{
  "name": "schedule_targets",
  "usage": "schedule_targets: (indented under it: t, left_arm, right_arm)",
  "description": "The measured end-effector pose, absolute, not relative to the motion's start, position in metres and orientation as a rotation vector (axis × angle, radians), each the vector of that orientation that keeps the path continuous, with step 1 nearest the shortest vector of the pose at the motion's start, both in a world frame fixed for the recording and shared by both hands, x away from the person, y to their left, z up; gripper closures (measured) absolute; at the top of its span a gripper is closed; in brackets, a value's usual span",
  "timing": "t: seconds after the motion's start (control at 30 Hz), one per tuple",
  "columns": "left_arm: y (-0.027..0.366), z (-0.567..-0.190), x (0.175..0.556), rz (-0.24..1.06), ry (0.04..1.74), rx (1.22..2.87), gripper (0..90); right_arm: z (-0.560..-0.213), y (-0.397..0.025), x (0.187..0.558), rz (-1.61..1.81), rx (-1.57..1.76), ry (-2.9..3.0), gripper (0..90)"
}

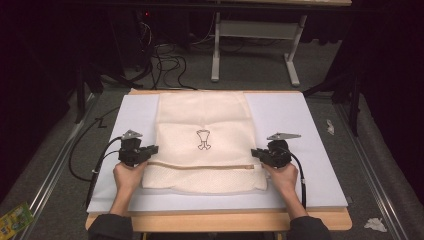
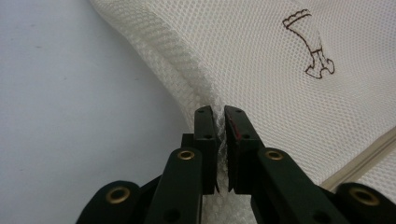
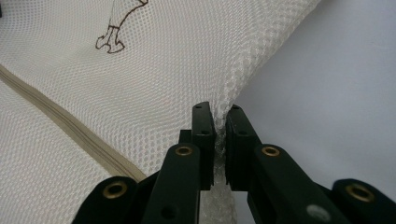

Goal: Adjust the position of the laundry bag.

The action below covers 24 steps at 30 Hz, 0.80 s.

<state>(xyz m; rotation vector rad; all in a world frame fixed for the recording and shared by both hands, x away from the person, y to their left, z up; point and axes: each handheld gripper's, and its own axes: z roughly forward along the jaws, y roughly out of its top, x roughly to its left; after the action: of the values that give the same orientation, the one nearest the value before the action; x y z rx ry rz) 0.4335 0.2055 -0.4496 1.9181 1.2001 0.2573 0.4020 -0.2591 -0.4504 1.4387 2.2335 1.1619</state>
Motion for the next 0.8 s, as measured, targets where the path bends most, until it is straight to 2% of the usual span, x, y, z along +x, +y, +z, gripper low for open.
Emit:
schedule_targets:
  t: [0.8]
  left_arm:
    - [0.170, -0.443, 0.442, 0.272, 1.129, 1.932, 83.8]
  right_arm:
    - [-0.445, -0.293, 0.398, 1.151, 1.495, 2.144, 85.4]
